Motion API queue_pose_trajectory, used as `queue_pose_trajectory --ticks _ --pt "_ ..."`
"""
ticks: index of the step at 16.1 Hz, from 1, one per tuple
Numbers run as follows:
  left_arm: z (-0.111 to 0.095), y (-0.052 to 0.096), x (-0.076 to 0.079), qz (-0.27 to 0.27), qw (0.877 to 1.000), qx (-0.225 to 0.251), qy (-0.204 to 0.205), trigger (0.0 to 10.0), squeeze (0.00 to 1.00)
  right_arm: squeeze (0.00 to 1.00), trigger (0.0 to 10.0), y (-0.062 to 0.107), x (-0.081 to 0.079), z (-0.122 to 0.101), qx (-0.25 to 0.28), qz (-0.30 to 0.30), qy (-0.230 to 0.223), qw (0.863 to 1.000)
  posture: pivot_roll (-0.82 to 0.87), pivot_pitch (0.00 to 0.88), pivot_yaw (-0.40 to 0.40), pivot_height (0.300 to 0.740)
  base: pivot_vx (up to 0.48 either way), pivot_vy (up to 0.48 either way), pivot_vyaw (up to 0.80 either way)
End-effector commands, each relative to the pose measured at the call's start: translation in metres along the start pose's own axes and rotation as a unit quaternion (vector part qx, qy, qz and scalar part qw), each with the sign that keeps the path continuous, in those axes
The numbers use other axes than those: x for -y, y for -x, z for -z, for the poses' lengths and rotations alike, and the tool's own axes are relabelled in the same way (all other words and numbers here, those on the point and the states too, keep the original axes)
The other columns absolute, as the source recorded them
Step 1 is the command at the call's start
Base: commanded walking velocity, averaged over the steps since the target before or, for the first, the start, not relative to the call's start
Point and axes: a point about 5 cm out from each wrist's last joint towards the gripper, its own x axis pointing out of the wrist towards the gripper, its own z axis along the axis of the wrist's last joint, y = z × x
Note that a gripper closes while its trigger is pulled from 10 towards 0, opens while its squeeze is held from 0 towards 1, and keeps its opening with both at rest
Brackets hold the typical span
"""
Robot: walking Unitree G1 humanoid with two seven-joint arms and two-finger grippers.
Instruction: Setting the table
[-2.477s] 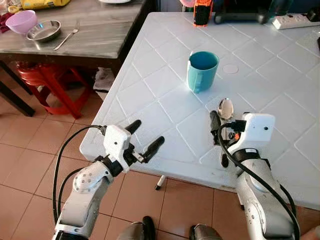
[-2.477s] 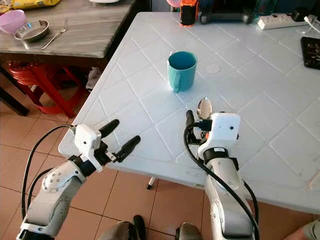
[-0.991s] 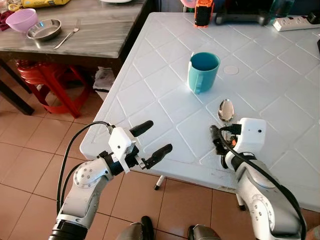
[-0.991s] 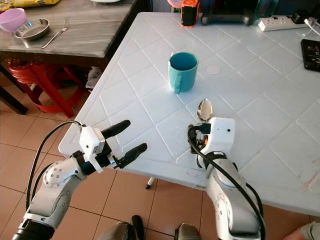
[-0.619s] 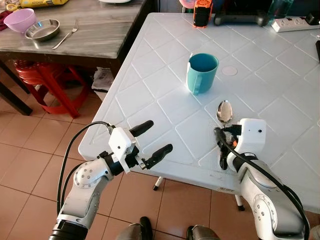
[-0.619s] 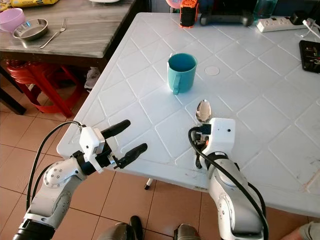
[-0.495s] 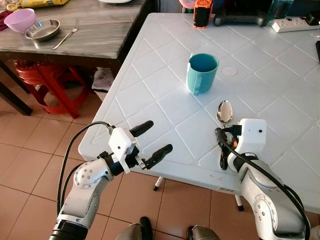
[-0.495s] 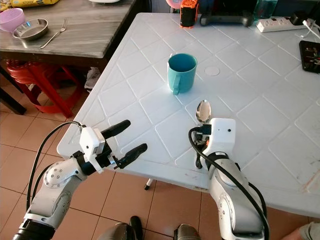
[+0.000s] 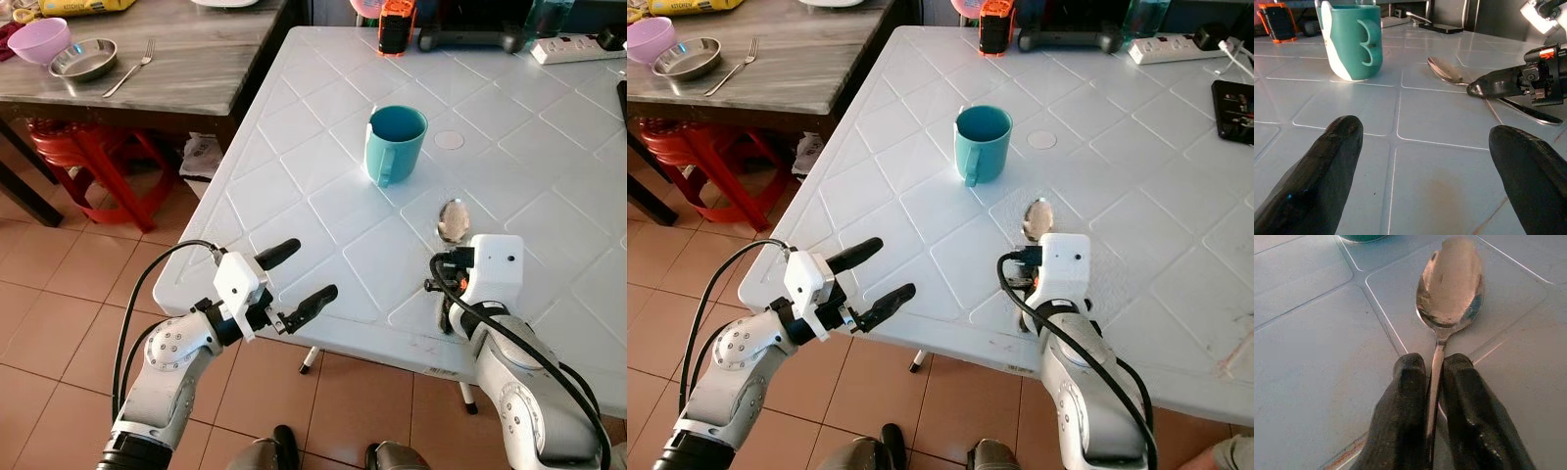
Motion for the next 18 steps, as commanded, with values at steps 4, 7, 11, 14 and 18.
queue_pose_trajectory --ticks 4,7,11,14,18 --pt "0.003 0.002 0.003 0.007 1.000 -0.006 -0.003 10.0 0.00 0.00 0.0 0.003 -0.004 0.051 -0.131 -0.011 -0.003 0.991 -0.18 0.231 0.104 0.740 0.000 0.000 0.00" --pt "0.003 0.003 0.002 0.008 1.000 -0.006 -0.002 10.0 0.00 0.00 0.0 0.003 -0.002 0.052 -0.130 -0.007 0.000 0.991 -0.18 0.227 0.105 0.740 0.000 0.000 0.00" --pt "0.000 0.000 -0.001 -0.001 1.000 -0.002 -0.008 10.0 0.00 0.00 0.0 0.000 0.000 0.038 -0.086 0.008 -0.006 0.996 -0.18 0.227 0.105 0.740 0.000 0.000 0.00" --pt "-0.002 -0.003 -0.005 -0.017 1.000 0.005 -0.009 10.0 0.00 0.00 0.0 -0.002 -0.003 0.016 -0.016 0.007 0.004 1.000 -0.18 0.220 0.106 0.740 0.000 0.000 0.00" --pt "-0.006 -0.004 -0.011 -0.058 0.998 0.018 -0.014 10.0 0.00 0.00 0.0 -0.001 -0.002 -0.001 0.046 0.023 0.015 0.999 -0.18 0.221 0.101 0.740 0.000 0.000 0.00"
